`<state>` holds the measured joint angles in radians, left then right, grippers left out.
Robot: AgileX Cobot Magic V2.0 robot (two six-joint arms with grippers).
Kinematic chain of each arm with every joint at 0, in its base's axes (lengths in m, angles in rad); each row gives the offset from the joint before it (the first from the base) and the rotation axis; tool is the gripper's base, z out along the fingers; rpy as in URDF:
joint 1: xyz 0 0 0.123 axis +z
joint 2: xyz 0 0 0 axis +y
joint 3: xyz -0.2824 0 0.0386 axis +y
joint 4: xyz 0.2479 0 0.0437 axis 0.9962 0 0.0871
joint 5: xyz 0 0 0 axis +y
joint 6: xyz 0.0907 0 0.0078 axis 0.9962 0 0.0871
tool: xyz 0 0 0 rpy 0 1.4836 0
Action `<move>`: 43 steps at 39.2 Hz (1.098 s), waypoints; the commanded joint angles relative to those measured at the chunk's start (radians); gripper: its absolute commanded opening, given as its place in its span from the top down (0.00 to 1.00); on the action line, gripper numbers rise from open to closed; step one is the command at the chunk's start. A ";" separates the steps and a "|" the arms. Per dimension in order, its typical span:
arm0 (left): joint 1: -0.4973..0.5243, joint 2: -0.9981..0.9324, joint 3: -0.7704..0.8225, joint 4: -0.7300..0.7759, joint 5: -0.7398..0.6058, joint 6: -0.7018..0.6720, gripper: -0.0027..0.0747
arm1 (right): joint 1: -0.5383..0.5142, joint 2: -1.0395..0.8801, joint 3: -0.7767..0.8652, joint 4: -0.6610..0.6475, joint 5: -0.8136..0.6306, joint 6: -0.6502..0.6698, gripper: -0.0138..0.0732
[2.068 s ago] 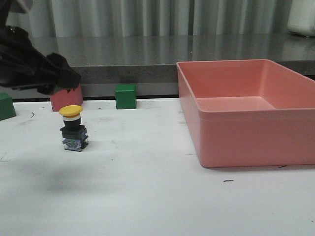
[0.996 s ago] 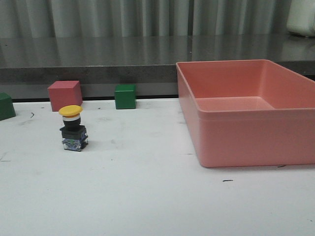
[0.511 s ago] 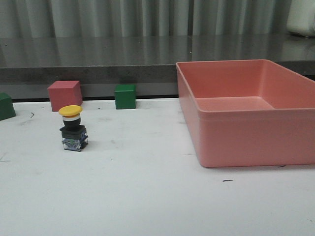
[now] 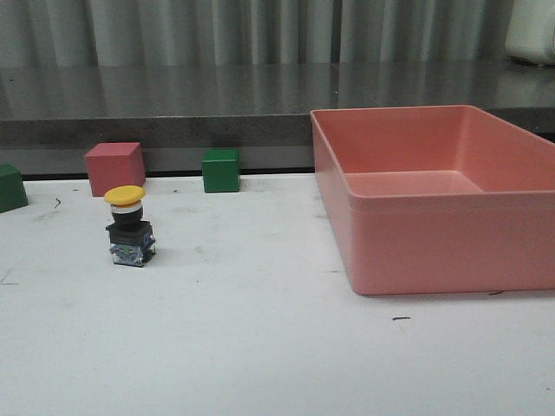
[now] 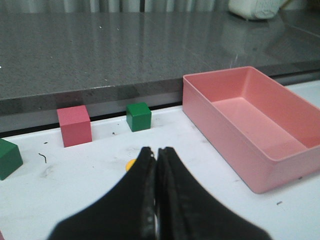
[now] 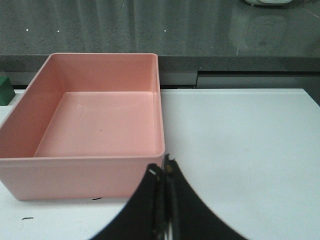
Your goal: Place and stand button with both arms
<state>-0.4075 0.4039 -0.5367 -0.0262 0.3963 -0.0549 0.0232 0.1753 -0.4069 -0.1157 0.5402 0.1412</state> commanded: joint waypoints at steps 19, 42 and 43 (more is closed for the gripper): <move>0.346 -0.418 0.463 0.012 -0.319 -0.030 0.99 | -0.007 0.009 -0.025 -0.013 -0.078 -0.009 0.92; 0.435 -0.433 0.547 0.012 -0.297 -0.030 0.99 | -0.007 0.009 -0.025 -0.013 -0.077 -0.009 0.92; 0.435 -0.433 0.547 0.012 -0.297 -0.030 0.99 | -0.007 0.009 -0.025 -0.013 -0.077 -0.009 0.92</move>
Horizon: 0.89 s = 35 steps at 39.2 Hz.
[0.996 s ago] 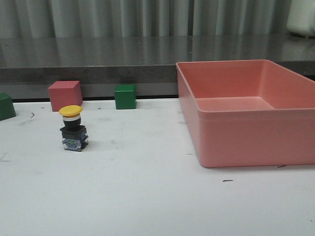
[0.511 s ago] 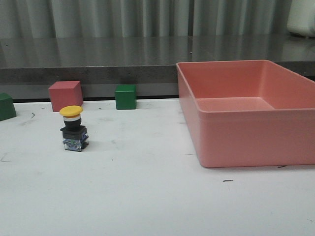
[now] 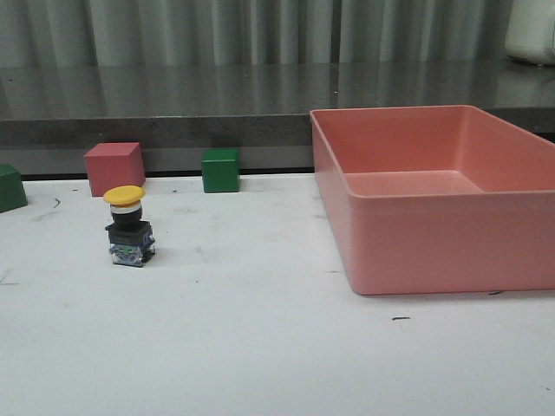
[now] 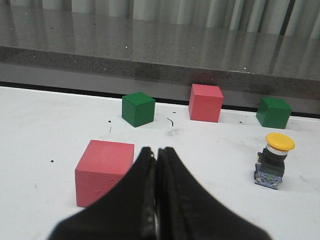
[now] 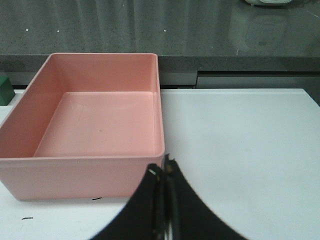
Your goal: Place and stand button with both arms
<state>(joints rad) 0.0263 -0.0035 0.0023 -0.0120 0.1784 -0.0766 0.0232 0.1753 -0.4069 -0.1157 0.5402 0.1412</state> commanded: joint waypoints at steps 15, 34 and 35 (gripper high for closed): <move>0.001 -0.025 0.008 -0.002 -0.079 -0.008 0.99 | -0.007 0.009 -0.025 -0.013 -0.077 -0.009 0.92; 0.001 -0.025 0.008 -0.002 -0.079 -0.008 0.99 | -0.004 0.006 0.043 0.016 -0.208 -0.009 0.92; 0.001 -0.025 0.008 -0.002 -0.079 -0.008 0.99 | -0.001 0.000 0.061 0.020 -0.255 -0.009 0.92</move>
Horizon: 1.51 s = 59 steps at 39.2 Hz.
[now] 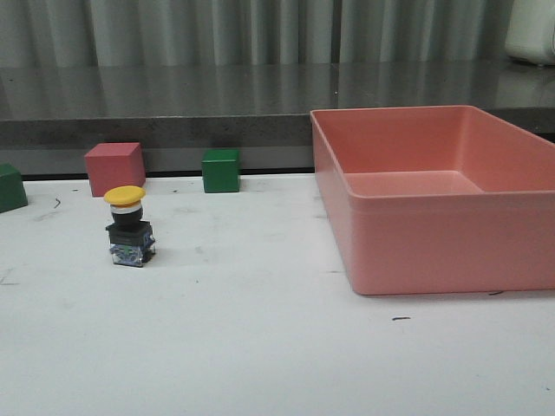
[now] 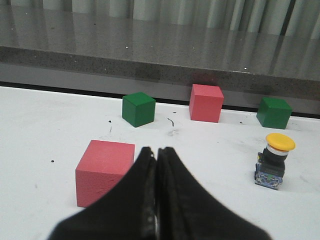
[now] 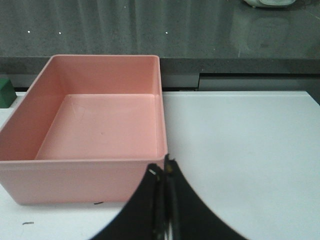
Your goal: Place and stand button with both arms
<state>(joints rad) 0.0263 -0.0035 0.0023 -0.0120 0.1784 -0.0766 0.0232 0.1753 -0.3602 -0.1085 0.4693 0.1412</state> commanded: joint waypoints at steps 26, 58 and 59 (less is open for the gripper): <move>0.001 -0.023 0.008 -0.002 -0.079 -0.008 0.99 | 0.002 -0.203 0.383 0.129 -0.336 -0.041 0.92; 0.001 -0.023 0.008 -0.002 -0.079 -0.008 0.99 | 0.002 -0.203 0.382 0.129 -0.336 -0.041 0.92; 0.001 -0.023 0.008 -0.002 -0.079 -0.008 0.99 | 0.002 -0.203 0.382 0.129 -0.336 -0.041 0.92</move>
